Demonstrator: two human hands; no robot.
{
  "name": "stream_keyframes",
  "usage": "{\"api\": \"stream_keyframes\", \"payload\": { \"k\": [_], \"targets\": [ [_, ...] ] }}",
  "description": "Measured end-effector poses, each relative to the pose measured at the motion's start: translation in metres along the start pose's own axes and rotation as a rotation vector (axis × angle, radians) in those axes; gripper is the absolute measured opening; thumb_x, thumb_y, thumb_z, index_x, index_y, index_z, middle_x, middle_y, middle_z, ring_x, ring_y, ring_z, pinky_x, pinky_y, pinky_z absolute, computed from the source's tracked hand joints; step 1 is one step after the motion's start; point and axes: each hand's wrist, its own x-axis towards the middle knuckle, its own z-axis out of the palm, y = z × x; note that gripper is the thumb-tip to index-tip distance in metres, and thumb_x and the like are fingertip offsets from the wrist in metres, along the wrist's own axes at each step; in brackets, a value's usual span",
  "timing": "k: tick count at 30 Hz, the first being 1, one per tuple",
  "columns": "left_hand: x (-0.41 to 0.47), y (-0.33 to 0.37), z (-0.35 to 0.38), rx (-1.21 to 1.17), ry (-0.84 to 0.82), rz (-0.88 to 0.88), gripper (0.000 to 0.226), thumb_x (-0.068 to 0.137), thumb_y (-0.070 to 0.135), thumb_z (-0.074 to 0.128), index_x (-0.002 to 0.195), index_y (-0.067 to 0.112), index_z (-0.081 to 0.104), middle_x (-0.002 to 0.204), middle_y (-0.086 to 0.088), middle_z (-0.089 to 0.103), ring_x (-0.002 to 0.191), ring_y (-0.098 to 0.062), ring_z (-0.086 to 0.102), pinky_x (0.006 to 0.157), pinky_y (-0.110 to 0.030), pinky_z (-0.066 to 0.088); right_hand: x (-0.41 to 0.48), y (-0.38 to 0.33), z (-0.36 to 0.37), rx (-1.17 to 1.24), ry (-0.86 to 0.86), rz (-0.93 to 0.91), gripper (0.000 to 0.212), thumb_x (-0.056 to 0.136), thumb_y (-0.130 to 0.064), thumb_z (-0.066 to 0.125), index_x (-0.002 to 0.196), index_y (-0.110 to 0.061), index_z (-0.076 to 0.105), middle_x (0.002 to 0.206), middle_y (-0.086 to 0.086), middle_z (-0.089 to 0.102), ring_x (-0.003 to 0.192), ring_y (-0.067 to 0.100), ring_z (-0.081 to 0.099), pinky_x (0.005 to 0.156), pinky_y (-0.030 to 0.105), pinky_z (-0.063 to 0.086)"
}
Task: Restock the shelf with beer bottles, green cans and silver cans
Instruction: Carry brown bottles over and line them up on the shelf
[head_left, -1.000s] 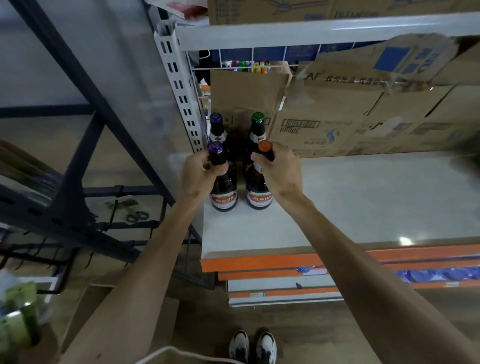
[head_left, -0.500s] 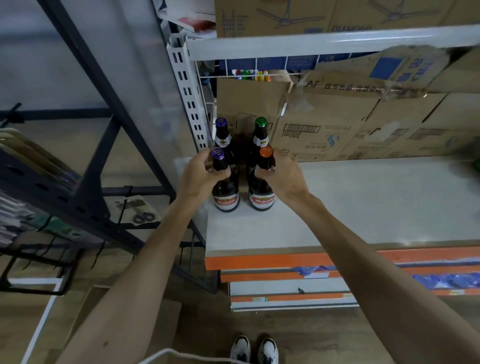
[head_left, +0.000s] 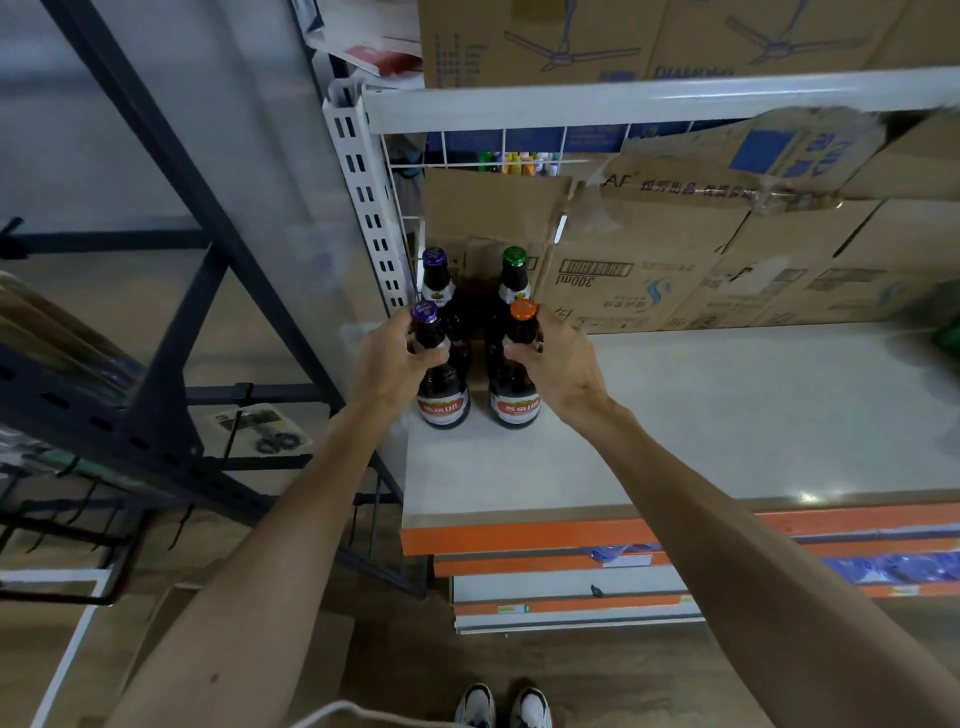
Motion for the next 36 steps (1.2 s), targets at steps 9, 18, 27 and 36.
{"api": "stream_keyframes", "payload": {
  "k": [9, 18, 27, 36],
  "targets": [
    [0.0, 0.005, -0.002, 0.001, -0.025, 0.003, 0.036, 0.087, 0.014, 0.072, 0.12, 0.01, 0.059, 0.119, -0.001, 0.064, 0.108, -0.007, 0.052, 0.09, -0.028, 0.041, 0.001, 0.002, -0.001, -0.004, -0.031, 0.02, 0.042, 0.092, -0.021, 0.066, 0.128, -0.012, 0.047, 0.126, 0.009, 0.058, 0.107, 0.026, 0.058, 0.084, 0.031, 0.043],
    [0.0, 0.005, -0.004, 0.023, -0.079, 0.013, 0.04, 0.088, 0.014, 0.071, 0.125, 0.008, 0.058, 0.123, -0.007, 0.065, 0.114, -0.018, 0.059, 0.09, -0.03, 0.043, 0.004, 0.003, 0.0, 0.026, -0.039, 0.04, 0.043, 0.09, -0.022, 0.069, 0.127, -0.013, 0.048, 0.125, 0.01, 0.059, 0.111, 0.028, 0.057, 0.094, 0.042, 0.048],
    [-0.004, 0.003, -0.003, -0.014, -0.076, -0.016, 0.044, 0.087, 0.015, 0.072, 0.128, 0.01, 0.056, 0.121, -0.005, 0.065, 0.112, -0.017, 0.06, 0.096, -0.039, 0.049, 0.001, 0.005, 0.003, 0.085, -0.029, 0.025, 0.051, 0.09, -0.02, 0.068, 0.134, -0.02, 0.043, 0.131, 0.008, 0.055, 0.114, 0.026, 0.055, 0.098, 0.043, 0.048],
    [0.003, 0.018, -0.016, -0.194, -0.103, -0.083, 0.066, 0.073, 0.033, 0.086, 0.127, 0.014, 0.053, 0.113, 0.001, 0.067, 0.102, -0.013, 0.065, 0.093, -0.036, 0.053, -0.002, -0.001, -0.004, 0.186, -0.046, 0.075, 0.049, 0.083, -0.02, 0.074, 0.125, -0.014, 0.05, 0.116, -0.003, 0.055, 0.109, 0.018, 0.053, 0.089, 0.032, 0.044]
  ]
}}
